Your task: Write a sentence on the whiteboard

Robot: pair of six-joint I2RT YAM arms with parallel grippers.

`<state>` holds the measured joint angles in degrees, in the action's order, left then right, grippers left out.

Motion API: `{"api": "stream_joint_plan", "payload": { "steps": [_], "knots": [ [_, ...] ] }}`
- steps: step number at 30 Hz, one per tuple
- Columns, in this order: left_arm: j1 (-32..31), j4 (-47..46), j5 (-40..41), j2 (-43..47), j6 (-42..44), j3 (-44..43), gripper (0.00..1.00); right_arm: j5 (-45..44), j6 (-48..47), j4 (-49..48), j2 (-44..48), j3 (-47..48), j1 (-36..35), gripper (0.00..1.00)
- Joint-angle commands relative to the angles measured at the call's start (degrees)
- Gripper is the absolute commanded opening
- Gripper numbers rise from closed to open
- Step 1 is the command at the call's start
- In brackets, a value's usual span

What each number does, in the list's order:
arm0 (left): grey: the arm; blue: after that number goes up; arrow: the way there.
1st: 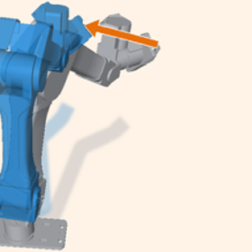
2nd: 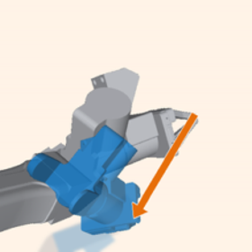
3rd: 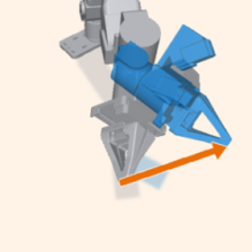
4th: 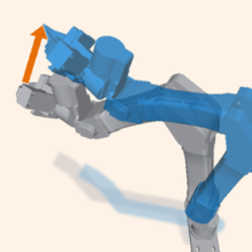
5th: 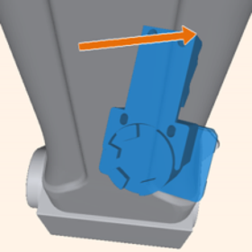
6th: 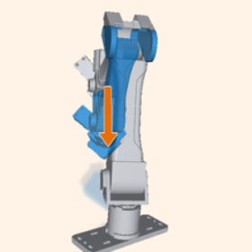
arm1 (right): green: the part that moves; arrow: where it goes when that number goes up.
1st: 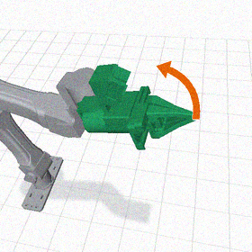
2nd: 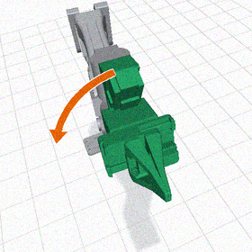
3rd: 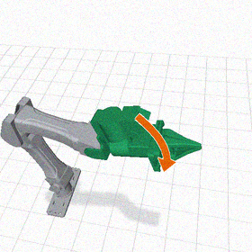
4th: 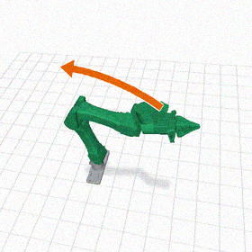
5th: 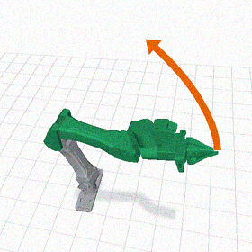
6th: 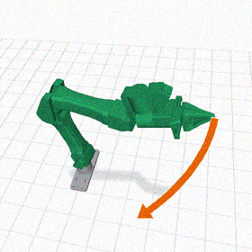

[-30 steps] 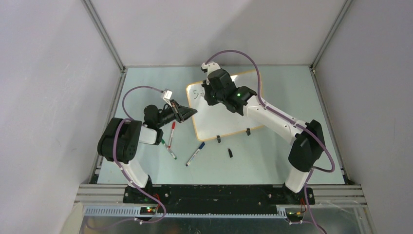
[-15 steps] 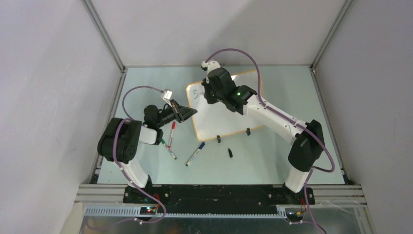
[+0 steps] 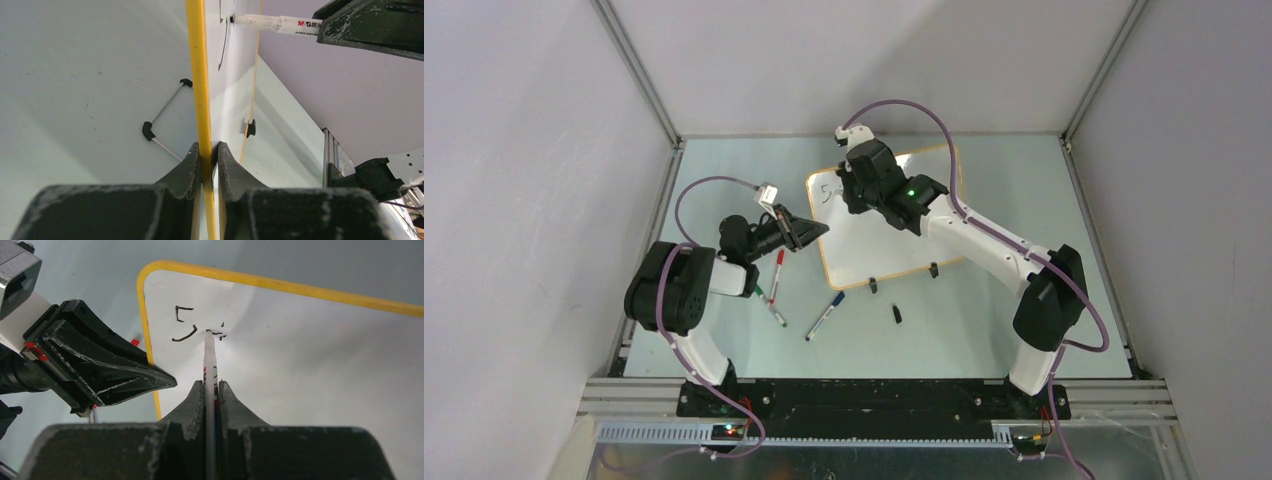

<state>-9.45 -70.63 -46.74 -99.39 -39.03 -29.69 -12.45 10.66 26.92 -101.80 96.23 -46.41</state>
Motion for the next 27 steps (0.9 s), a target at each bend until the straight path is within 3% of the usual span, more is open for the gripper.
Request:
{"api": "stream_joint_plan", "payload": {
  "steps": [1,27],
  "knots": [
    [0.2,-0.2,1.2,-0.8,4.1,-0.5,0.0,-3.2,-0.3,1.0,-0.9,2.7,-0.1,0.0],
    [0.2,-0.5,1.1,-0.9,4.0,-0.5,0.0,-5.5,0.7,2.1,0.5,2.2,1.0,0.0]
  ]
}}
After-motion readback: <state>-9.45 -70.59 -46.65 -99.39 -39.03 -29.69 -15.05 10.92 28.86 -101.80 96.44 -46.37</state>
